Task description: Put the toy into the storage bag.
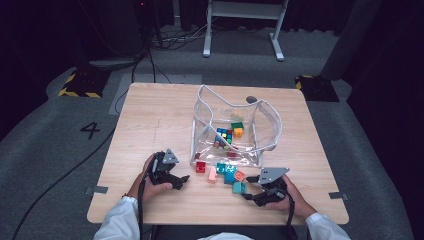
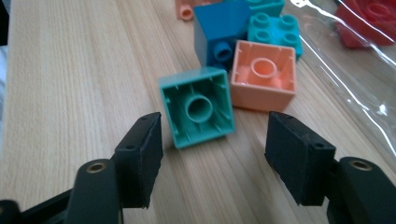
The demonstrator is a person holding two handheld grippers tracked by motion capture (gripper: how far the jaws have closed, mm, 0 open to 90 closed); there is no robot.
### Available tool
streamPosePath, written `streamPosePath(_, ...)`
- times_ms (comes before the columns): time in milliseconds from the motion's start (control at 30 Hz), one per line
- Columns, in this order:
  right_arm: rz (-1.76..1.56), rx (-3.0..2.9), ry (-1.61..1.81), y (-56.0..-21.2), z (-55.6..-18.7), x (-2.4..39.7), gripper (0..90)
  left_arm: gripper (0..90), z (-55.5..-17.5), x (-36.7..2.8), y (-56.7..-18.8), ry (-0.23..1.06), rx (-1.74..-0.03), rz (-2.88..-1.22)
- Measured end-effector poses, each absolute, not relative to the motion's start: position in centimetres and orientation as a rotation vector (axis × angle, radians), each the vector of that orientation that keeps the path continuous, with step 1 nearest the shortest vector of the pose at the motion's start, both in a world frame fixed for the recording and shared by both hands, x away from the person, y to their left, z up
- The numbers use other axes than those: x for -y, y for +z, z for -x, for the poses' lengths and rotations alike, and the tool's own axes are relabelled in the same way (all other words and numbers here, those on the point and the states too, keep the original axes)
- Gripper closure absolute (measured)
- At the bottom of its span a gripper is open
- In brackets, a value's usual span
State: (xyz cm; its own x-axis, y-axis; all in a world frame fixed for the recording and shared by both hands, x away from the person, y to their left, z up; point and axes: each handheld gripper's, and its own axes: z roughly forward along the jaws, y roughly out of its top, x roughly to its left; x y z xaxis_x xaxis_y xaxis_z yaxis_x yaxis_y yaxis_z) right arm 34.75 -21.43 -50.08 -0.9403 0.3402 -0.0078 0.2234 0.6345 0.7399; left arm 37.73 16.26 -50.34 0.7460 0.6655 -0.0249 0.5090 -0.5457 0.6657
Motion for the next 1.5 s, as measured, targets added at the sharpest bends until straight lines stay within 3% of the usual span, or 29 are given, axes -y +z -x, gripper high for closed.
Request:
streamPosePath(333, -0.449, -2.680, 1.251, -50.3, -34.4, 20.5, 59.1, 5.5, -37.7, -16.3, -50.3, 0.305, -0.876, -2.274)
streamPosePath(733, -0.435, -2.670, 1.228, -50.0, -34.0, 22.7, 59.3, 5.5, -37.7, -16.3, -50.3, 0.307, -0.882, -2.276)
streamPosePath(1500, -0.666, -2.452, 1.253, -46.8, -36.6, 31.1, 59.3, 5.5, -37.7, -16.3, -50.3, 0.308, -0.885, -2.272)
